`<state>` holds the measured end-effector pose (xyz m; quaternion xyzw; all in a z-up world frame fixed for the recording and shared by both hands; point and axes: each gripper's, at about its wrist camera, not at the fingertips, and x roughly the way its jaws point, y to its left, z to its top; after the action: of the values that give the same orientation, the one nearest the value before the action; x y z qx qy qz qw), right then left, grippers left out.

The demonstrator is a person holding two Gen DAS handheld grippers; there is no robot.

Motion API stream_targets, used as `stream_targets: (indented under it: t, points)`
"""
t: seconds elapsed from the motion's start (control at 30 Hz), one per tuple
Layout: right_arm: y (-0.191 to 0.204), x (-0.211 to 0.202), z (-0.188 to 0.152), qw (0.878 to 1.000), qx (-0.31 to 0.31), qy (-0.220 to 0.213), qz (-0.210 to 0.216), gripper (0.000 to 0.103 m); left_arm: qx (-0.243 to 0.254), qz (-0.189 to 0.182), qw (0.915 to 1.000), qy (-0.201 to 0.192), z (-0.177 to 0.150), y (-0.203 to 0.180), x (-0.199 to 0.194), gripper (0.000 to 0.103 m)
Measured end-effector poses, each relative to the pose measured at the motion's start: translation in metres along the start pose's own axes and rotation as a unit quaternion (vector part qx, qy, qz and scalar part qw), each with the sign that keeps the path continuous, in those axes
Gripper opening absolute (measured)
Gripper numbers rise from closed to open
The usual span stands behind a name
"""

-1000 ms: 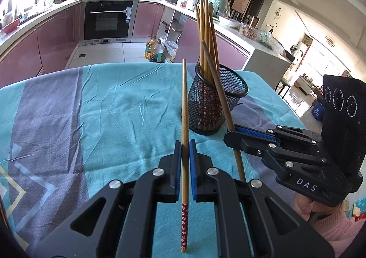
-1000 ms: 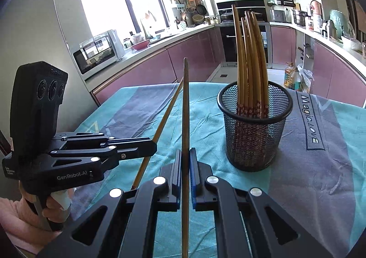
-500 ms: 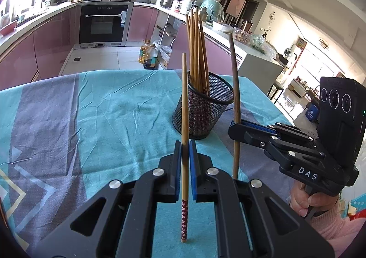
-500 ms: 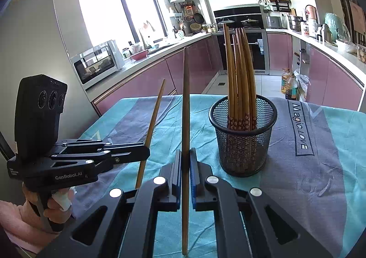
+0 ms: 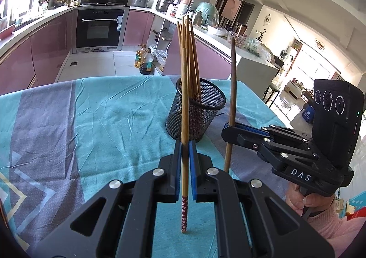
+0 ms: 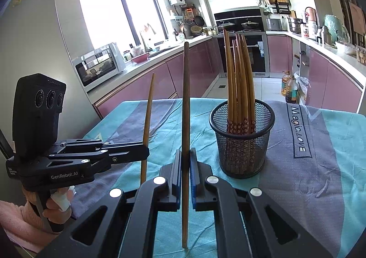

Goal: Organize utensils
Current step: 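Lift both chopsticks upright and carry them toward the mesh cup, then move both upright chopsticks over the mesh cup rim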

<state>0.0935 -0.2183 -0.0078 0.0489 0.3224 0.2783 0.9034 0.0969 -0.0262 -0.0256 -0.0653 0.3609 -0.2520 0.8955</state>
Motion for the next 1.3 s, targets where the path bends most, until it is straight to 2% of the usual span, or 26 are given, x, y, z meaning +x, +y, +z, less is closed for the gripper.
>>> stream_targets:
  t: [1.3]
  points:
    - [-0.002, -0.013, 0.010, 1.000, 0.005, -0.026, -0.008, 0.006, 0.007, -0.011, 0.9998, -0.015, 0.005, -0.003, -0.005, 0.007]
